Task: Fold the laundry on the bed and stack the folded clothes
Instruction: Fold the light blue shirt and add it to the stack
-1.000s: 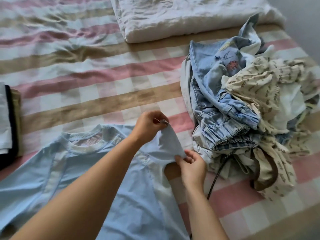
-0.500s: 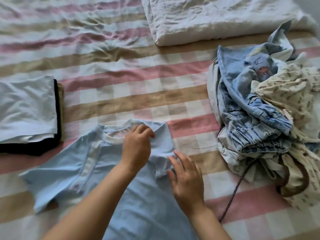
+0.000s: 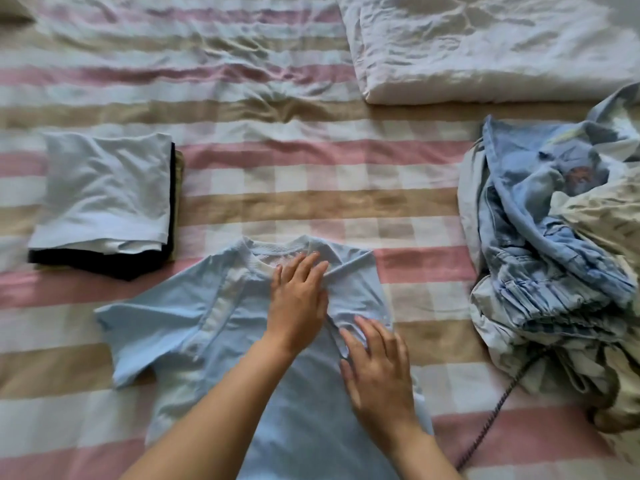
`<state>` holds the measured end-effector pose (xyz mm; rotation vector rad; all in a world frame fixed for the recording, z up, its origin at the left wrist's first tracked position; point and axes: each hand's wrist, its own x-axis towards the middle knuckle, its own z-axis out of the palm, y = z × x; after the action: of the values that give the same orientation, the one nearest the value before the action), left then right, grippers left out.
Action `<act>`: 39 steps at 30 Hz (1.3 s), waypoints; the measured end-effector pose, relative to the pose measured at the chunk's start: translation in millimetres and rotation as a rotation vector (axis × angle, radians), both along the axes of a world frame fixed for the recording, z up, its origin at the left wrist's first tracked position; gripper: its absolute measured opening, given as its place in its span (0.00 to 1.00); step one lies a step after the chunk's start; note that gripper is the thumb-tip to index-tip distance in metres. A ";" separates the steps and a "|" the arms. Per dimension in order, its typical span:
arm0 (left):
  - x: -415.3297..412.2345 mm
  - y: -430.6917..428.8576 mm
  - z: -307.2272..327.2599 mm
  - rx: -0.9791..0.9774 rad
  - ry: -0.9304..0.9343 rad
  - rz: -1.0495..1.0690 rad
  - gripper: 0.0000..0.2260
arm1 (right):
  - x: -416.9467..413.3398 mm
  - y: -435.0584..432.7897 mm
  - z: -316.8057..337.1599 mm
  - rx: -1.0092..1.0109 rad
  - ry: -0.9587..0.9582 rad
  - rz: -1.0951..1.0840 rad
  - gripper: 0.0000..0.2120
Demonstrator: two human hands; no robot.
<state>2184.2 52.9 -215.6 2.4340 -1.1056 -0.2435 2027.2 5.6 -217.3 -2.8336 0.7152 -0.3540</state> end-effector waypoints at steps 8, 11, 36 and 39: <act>59.0 191.6 9.0 -0.043 0.105 0.659 0.19 | 125.3 77.4 11.7 0.140 -0.111 0.283 0.11; 67.7 225.8 4.0 -0.065 0.185 0.816 0.18 | 169.9 103.2 10.1 0.203 -0.027 0.382 0.15; 36.8 233.2 -7.5 0.065 0.462 1.039 0.13 | 291.4 142.1 -15.3 0.283 0.392 0.495 0.14; 37.1 232.4 -0.9 -0.012 0.460 1.039 0.09 | 296.4 141.3 -10.8 0.274 0.469 0.559 0.09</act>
<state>2221.2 285.3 -216.4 2.4125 0.3807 -0.4011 2323.6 146.9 -228.1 -2.7055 0.0029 0.4694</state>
